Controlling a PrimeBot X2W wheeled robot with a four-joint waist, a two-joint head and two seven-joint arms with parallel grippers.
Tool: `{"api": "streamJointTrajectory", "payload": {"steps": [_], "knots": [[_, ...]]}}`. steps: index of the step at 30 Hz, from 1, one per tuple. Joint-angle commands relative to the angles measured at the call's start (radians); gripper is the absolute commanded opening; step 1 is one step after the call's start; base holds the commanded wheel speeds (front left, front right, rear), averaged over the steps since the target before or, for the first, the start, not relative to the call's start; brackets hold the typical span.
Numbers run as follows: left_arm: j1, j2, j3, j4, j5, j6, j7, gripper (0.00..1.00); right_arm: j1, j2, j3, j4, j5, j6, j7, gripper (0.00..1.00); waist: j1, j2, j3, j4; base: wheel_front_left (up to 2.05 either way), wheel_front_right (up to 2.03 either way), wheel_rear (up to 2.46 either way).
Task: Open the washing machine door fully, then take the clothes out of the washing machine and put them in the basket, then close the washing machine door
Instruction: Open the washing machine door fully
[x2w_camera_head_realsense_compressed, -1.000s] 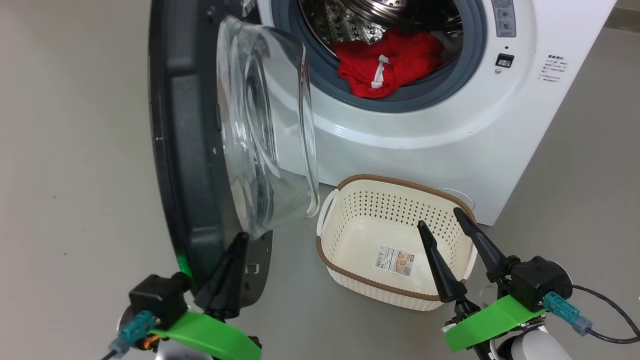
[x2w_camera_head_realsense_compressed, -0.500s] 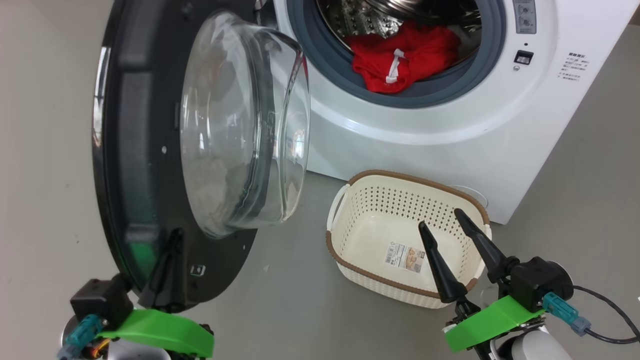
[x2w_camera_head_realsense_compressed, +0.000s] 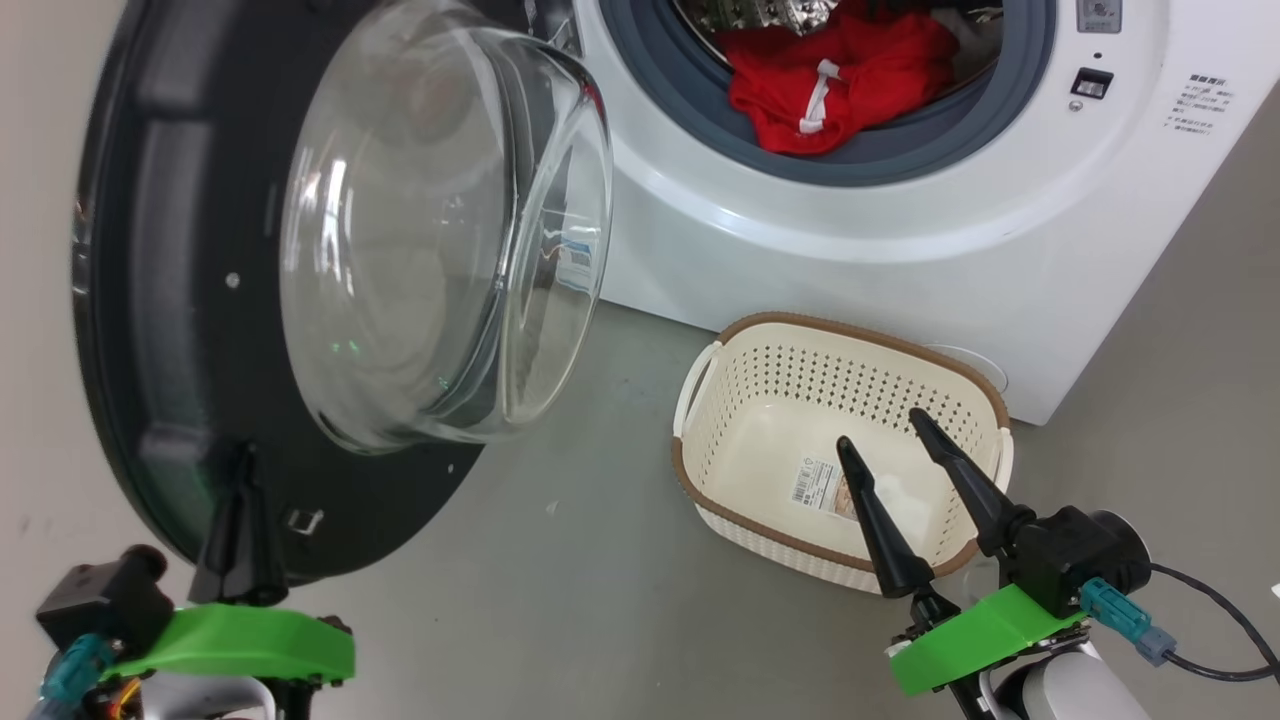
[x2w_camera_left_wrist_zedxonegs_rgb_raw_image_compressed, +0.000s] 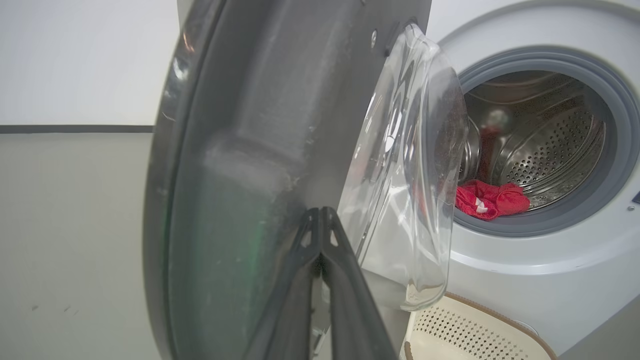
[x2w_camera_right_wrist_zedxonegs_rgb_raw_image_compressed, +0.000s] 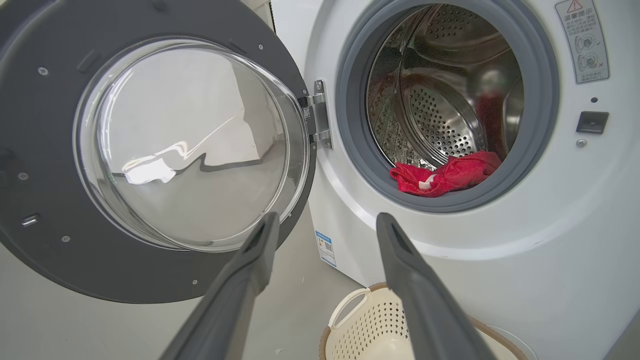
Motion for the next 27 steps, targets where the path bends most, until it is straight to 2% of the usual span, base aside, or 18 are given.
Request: {"api": "streamJointTrajectory", "payload": {"steps": [1,15,27], "knots": [[-0.041,0.033,0.062,-0.01,-0.007,0.02,-0.018,0.0,-0.032,0.003,0.022,-0.022,-0.014,0.007,-0.006,1.0,0.0,0.0,0.011,0.003,0.0,0.0,0.0],[-0.114,0.049,0.147,0.078,-0.043,0.026,-0.082,0.0,-0.057,0.003,0.024,-0.011,-0.07,0.007,-0.006,1.0,0.0,0.0,0.072,0.006,0.0,0.0,0.0],[-0.208,0.07,0.209,0.204,-0.039,0.001,-0.105,0.0,-0.069,0.003,0.018,-0.049,-0.128,0.007,0.038,1.0,0.0,0.0,0.119,0.016,0.0,0.0,0.0]]}}
